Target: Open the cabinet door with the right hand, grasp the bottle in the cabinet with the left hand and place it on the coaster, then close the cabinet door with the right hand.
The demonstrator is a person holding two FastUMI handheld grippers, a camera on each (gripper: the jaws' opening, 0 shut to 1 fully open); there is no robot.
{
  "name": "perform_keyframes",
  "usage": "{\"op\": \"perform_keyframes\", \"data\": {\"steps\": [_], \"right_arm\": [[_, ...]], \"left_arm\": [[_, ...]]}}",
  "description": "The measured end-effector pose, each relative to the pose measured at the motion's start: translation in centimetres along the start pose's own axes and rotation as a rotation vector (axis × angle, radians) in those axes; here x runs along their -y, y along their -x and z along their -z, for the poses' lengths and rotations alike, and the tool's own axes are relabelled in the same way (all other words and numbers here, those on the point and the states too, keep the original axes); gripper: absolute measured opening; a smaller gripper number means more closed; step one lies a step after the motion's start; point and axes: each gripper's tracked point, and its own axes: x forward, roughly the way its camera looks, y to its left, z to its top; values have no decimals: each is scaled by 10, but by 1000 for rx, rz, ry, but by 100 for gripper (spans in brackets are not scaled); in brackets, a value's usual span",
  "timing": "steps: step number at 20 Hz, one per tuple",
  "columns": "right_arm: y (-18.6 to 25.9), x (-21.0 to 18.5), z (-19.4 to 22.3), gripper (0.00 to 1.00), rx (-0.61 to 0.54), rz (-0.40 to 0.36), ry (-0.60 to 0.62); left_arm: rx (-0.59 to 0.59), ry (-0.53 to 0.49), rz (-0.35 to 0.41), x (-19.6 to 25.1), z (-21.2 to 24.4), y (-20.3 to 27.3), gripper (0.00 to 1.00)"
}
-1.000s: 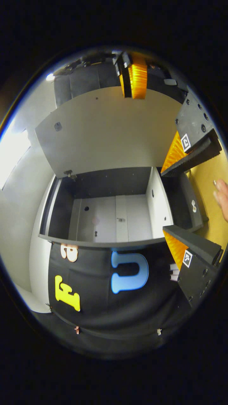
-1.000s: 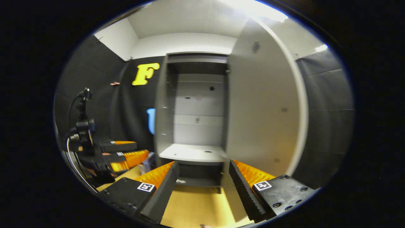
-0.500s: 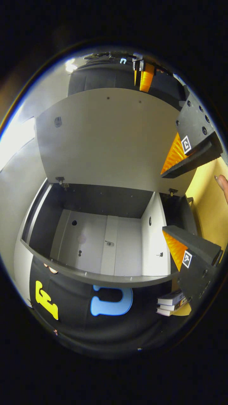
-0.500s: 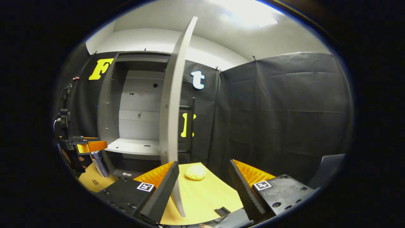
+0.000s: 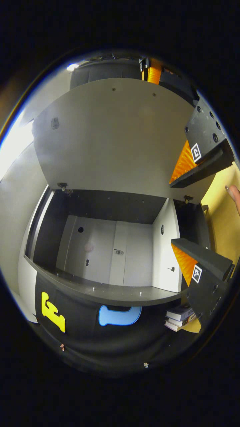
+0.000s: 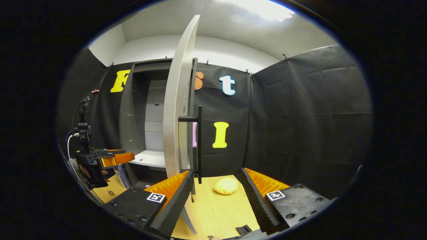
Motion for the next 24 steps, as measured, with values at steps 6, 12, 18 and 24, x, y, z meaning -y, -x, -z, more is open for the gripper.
{"op": "perform_keyframes", "data": {"steps": [6,12,18,24], "right_arm": [[0,-43,2,94,-25,-116,-13],[-8,-122,4,94,-17,-202,-21],[-31,-214,-1,94,11,-318,-52],[-28,-263,1,98,2,-438,-73]], "left_arm": [[-18,-26,-13,-10,5,16,95],[-33,-62,-30,-44,2,49,95],[-14,-66,-104,-94,-9,95,95],[-13,-122,-162,-119,-18,134,95]]}}
